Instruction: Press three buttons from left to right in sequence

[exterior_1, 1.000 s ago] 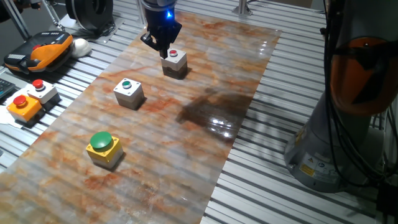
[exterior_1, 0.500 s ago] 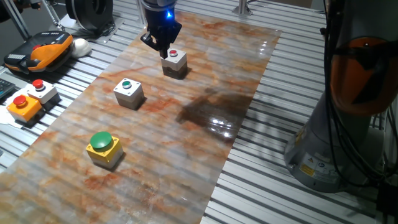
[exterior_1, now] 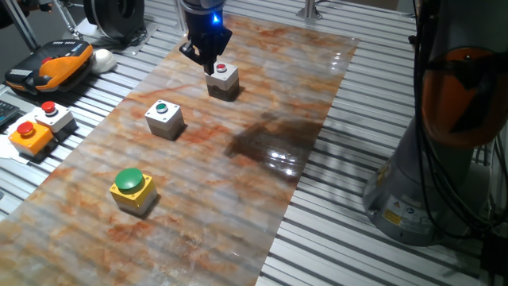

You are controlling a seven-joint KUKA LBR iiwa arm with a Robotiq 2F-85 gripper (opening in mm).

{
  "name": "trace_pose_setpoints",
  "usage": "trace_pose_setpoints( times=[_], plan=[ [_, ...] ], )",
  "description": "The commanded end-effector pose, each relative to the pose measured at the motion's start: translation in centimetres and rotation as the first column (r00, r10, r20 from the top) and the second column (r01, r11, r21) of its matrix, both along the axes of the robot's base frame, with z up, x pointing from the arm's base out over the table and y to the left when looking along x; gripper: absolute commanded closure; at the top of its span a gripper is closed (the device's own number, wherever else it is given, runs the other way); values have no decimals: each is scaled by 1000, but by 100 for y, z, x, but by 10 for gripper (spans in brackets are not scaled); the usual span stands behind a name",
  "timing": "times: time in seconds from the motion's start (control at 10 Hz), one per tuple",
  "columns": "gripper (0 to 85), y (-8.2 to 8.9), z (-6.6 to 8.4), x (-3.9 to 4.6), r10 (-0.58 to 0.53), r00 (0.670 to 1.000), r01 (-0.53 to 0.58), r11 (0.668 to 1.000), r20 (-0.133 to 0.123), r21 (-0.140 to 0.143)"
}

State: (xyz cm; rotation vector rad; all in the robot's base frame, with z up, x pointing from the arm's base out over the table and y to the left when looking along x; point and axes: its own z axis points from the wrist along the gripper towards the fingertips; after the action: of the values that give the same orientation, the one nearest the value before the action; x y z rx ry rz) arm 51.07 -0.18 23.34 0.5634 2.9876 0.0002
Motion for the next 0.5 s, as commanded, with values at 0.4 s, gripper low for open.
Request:
trace_pose_setpoints(
  times=[0.4],
  plan=[
    [850, -62, -51, 6, 8, 1000, -8, 1000, 8, -3]
  ],
)
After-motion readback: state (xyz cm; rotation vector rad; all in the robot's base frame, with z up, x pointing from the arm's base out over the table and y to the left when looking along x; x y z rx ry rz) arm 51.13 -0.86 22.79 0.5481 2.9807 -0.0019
